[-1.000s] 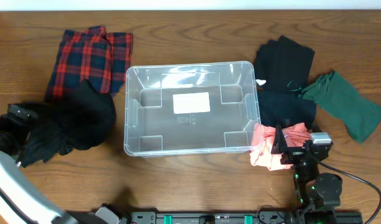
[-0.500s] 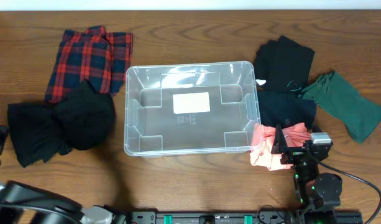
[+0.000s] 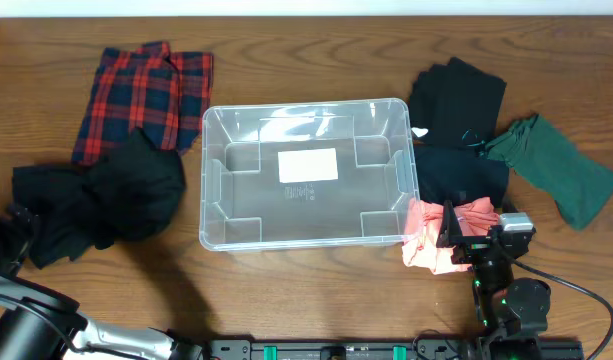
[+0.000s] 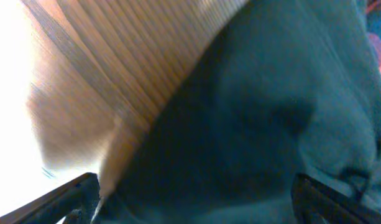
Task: Pack container
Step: 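Reach the left gripper to the black garment and grasp it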
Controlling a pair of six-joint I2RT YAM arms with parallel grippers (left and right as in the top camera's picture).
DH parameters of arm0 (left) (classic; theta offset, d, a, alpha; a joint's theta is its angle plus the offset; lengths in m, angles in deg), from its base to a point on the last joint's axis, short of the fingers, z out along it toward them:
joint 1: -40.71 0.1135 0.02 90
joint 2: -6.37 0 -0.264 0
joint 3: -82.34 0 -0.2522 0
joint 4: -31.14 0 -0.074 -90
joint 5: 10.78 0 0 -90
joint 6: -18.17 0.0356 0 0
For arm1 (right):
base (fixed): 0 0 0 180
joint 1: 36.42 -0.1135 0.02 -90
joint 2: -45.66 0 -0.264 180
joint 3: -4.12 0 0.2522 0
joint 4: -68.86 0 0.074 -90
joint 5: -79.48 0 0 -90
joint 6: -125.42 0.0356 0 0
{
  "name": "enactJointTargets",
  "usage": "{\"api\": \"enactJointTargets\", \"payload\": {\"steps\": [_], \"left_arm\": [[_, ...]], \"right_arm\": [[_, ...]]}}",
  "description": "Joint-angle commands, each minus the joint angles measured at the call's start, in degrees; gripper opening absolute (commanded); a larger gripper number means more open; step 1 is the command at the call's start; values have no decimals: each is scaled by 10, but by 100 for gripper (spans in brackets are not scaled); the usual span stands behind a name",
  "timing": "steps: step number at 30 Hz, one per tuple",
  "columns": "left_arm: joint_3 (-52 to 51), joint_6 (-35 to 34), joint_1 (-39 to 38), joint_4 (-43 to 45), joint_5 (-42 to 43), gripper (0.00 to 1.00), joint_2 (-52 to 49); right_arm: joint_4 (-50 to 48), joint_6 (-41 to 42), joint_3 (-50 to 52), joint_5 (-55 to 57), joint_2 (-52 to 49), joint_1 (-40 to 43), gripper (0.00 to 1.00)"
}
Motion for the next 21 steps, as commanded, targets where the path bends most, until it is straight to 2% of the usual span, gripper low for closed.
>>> {"api": "enactJointTargets", "payload": {"steps": [1, 5, 7, 17, 21], "left_arm": [[12, 23, 3, 16, -25, 99, 0], [12, 23, 3, 38, -70, 100, 0], [11, 23, 3, 52, -63, 99, -3], [11, 31, -20, 73, 72, 100, -85], [11, 33, -22, 72, 138, 93, -111]], "right_arm": [[2, 7, 1, -2, 1, 5, 99], [2, 7, 1, -2, 1, 5, 99], [2, 7, 1, -2, 1, 5, 99], [2, 7, 1, -2, 1, 5, 99], [2, 7, 1, -2, 1, 5, 99]]}}
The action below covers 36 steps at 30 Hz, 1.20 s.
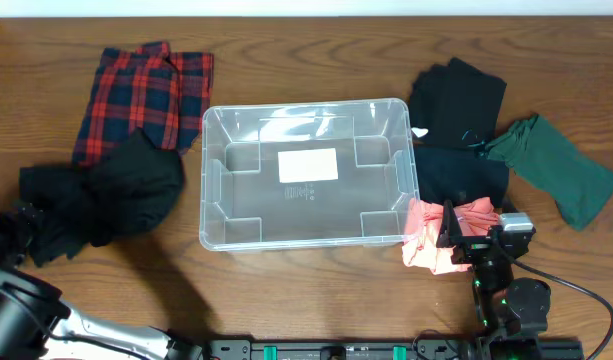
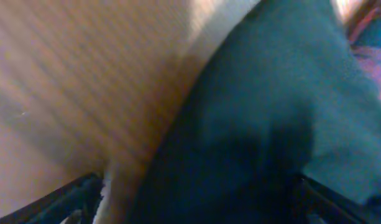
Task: Pack container
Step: 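Reach the left gripper to the black garment and grasp it, then lift the black garment with the left gripper and carry it over the bin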
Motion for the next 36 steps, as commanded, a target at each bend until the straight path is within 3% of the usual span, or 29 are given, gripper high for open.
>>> {"api": "enactJointTargets", "payload": {"steps": [1, 4, 7, 8, 10, 11, 17, 20, 23, 30, 36], "left_arm": [[-2, 15, -9, -10, 83, 88, -30], [-2, 14, -9, -11, 131, 77, -30], [-2, 14, -9, -17, 179, 47, -30], [-2, 13, -9, -26, 192, 31, -30], [-2, 2, -9, -45, 206, 13, -29], [-2, -5, -9, -53, 209, 9, -28], [-1, -14, -9, -122, 285, 6, 36], [-1, -18, -9, -135, 353, 6, 129], [0, -71, -16, -132, 360, 6, 238], [0, -273, -86, -58, 335, 6, 491], [0, -471, -175, 50, 266, 6, 620]], "right_arm": [[2, 7, 1, -2, 1, 6, 99], [2, 7, 1, -2, 1, 6, 99], [2, 7, 1, -2, 1, 6, 99], [2, 7, 1, -2, 1, 6, 99], [2, 7, 1, -2, 1, 6, 99], [2, 7, 1, -2, 1, 6, 99], [2, 7, 1, -2, 1, 6, 99], [2, 7, 1, -2, 1, 6, 99], [2, 7, 1, -2, 1, 6, 99], [2, 7, 1, -2, 1, 6, 99], [2, 7, 1, -2, 1, 6, 99]]}}
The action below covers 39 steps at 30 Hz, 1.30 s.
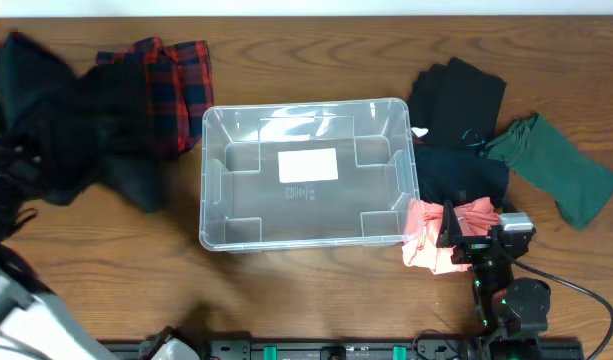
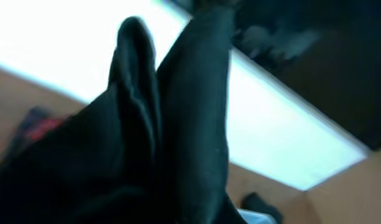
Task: Pack container
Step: 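Lift the black garment with the left gripper and carry it over the bin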
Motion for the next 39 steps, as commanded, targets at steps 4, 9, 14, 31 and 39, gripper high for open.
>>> {"api": "enactJointTargets", "payload": {"steps": [4, 9, 14, 31, 39], "left_arm": [[8, -213, -100, 27, -37, 6, 80], [7, -248, -189, 25, -85, 6, 94], [-8, -258, -316, 26, -206, 6, 93], [-39, -251, -749, 76, -537, 6, -97], [-39, -277, -785, 125, -551, 6, -182]], "right_arm": [[2, 7, 1, -2, 1, 5, 99], [2, 7, 1, -2, 1, 5, 99], [2, 7, 1, -2, 1, 5, 99], [2, 7, 1, -2, 1, 5, 99], [2, 7, 1, -2, 1, 5, 99]]}}
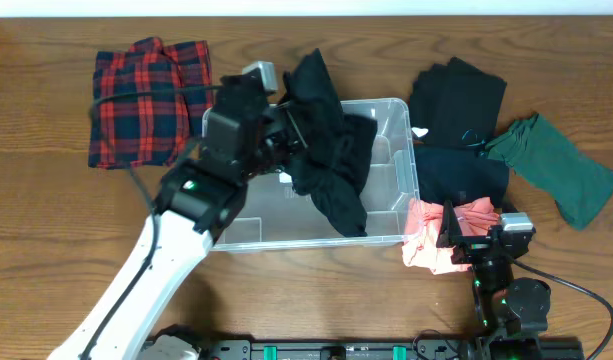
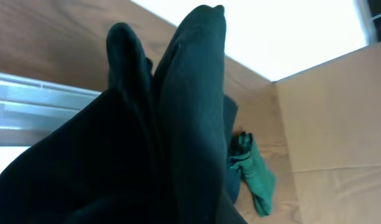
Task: Pack container
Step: 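Lift the black garment with the left gripper and carry it over the bin, then lower the black garment into the bin and open the left gripper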
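Note:
A clear plastic container (image 1: 276, 218) stands mid-table. My left gripper (image 1: 289, 128) is over its back left part, shut on a black garment (image 1: 331, 150) that hangs down into the container's middle. In the left wrist view the black garment (image 2: 159, 124) fills the frame and hides the fingers. My right gripper (image 1: 454, 238) rests at the front right against a pink cloth (image 1: 431, 245); whether it is open or shut does not show.
A red plaid cloth (image 1: 146, 95) lies left of the container. To its right lie a black garment (image 1: 458, 92), a dark navy one (image 1: 464, 175) and a green one (image 1: 554, 168), the green one (image 2: 255, 180) also showing in the left wrist view.
My left gripper was at the far left with the black garment raised over the plaid cloth. Now it holds the garment above the container, and the plaid cloth is uncovered. The right arm has not moved.
The black garment first lay on the table left of the container, with my left gripper at its left end. It then sat slightly bunched, and after that was lifted at the far left. Now it hangs into the container.

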Controlling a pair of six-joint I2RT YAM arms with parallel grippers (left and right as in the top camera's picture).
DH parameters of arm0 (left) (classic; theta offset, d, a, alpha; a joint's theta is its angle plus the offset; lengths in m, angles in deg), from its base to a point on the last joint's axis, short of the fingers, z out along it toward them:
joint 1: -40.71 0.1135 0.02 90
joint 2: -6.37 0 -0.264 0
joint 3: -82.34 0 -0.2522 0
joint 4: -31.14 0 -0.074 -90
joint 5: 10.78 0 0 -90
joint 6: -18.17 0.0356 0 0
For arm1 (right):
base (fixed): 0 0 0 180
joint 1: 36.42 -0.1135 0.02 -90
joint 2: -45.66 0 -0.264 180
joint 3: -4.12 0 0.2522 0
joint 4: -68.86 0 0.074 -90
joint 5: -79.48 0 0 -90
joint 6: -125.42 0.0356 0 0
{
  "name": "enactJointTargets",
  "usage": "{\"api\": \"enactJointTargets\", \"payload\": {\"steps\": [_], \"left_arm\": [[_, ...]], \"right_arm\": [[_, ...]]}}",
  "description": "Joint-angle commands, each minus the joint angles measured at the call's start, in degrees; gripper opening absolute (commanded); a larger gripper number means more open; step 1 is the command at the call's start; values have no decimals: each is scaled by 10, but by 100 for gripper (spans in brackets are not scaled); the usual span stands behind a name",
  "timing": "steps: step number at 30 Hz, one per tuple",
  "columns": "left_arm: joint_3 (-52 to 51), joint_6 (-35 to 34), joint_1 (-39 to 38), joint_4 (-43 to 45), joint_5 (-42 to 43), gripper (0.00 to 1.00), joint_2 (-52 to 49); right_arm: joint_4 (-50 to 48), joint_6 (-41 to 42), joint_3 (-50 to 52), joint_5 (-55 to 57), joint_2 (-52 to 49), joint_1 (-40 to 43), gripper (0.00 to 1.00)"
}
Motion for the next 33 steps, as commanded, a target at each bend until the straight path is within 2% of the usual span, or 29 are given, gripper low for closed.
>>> {"api": "enactJointTargets", "payload": {"steps": [1, 4, 7, 12, 16, 18, 20, 21, 23, 26, 33], "left_arm": [[9, -18, -12, 52, -18, 6, -15], [9, -18, -25, 80, -45, 6, -33], [9, -18, -34, 59, -56, 6, -39], [9, -29, -40, -73, -61, 6, -40], [9, -29, -39, -167, -120, 9, -40], [9, -29, -39, -193, -144, 15, -40], [9, -28, -39, -210, -160, 36, -40], [9, -26, -39, -215, -162, 51, -40], [9, -16, -39, -222, -161, 62, -39], [10, 25, -31, -224, -161, 68, -32], [10, 80, 9, -229, -179, 70, 14]], "right_arm": [[2, 7, 1, -2, 1, 5, 99], [2, 7, 1, -2, 1, 5, 99], [2, 7, 1, -2, 1, 5, 99], [2, 7, 1, -2, 1, 5, 99], [2, 7, 1, -2, 1, 5, 99], [2, 7, 1, -2, 1, 5, 99], [2, 7, 1, -2, 1, 5, 99], [2, 7, 1, -2, 1, 5, 99], [2, 7, 1, -2, 1, 5, 99], [2, 7, 1, -2, 1, 5, 99], [2, 7, 1, -2, 1, 5, 99]]}}
